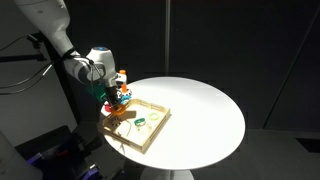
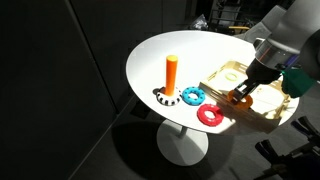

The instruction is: Put the orange ring on the tray

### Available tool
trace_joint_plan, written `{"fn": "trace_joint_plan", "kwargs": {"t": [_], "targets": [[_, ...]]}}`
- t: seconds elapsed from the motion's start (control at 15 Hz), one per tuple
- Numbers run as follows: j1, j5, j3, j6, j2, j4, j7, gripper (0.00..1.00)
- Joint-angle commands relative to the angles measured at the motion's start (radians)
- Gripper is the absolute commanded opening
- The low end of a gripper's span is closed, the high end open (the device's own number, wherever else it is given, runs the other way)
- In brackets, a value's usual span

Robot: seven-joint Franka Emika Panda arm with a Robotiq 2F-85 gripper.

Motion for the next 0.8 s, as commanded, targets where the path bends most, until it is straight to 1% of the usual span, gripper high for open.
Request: {"fn": "trace_joint_plan", "kwargs": {"t": [0.0, 0.53, 0.6, 0.67, 0.73], "targets": [[-0.027, 0.064, 0.013, 0.002, -0.057, -0.054, -0.010, 0.05], [-0.065, 0.236, 0.031, 0.015, -0.096, -0.116, -0.060, 0.05], [-0.072, 0.266, 0.036, 0.009, -0.097, -0.119, -0.076, 0.10], [-0.076, 0.290, 0.039, 0.004, -0.100, -0.121, -0.092, 0.37], [-0.079, 0.313, 0.042, 0.000, -0.103, -0.121, -0.106, 0.37]]}}
